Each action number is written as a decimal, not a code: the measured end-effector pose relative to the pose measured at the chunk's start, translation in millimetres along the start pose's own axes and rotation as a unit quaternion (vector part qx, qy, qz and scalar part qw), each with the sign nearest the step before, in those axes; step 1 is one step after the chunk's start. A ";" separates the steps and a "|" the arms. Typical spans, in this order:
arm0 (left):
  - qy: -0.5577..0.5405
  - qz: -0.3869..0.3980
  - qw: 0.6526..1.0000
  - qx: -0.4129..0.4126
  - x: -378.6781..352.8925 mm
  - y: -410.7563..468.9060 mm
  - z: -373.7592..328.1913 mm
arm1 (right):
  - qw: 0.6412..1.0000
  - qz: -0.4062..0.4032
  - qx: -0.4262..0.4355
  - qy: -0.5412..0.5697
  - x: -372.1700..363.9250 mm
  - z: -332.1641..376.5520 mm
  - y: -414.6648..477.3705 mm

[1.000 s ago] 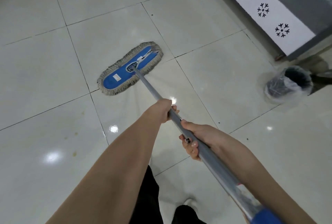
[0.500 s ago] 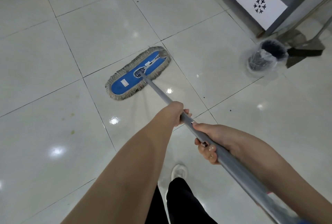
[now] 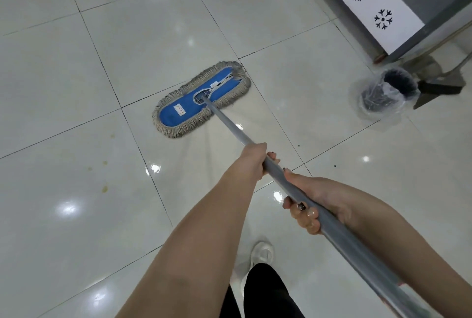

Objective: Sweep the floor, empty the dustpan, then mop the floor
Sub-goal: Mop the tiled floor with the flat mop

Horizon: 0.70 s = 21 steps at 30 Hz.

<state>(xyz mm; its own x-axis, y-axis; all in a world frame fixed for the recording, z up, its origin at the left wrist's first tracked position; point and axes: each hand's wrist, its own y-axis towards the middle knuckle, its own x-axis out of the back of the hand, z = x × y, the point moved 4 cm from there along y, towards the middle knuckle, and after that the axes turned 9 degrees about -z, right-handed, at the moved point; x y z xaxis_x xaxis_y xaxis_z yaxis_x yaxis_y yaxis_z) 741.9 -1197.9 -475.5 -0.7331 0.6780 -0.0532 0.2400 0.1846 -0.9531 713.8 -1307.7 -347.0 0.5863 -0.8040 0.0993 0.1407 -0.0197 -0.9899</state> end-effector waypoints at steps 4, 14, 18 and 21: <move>-0.082 0.004 0.997 0.002 22.8 20.6 -37.8 | 1.000 0.012 -0.001 0.011 -35.1 36.2 11.6; -0.230 0.021 0.973 0.000 69.3 72.5 -114.8 | 0.997 0.040 0.012 0.059 -102.2 100.6 35.6; -0.215 -0.016 0.976 -0.006 79.0 68.5 -106.5 | 0.998 0.045 0.015 0.050 -110.5 88.8 33.8; -0.190 -0.036 0.981 -0.005 81.4 57.4 -92.3 | 0.998 0.049 0.019 0.045 -107.9 72.1 27.4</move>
<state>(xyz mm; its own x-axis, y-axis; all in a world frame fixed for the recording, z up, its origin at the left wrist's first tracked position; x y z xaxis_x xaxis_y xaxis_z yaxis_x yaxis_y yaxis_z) 754.8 -1066.5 -507.0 -0.9326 0.3483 -0.0946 0.1834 0.2314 -0.9554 711.9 -1178.7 -377.5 0.5242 -0.8516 -0.0081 0.1181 0.0821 -0.9896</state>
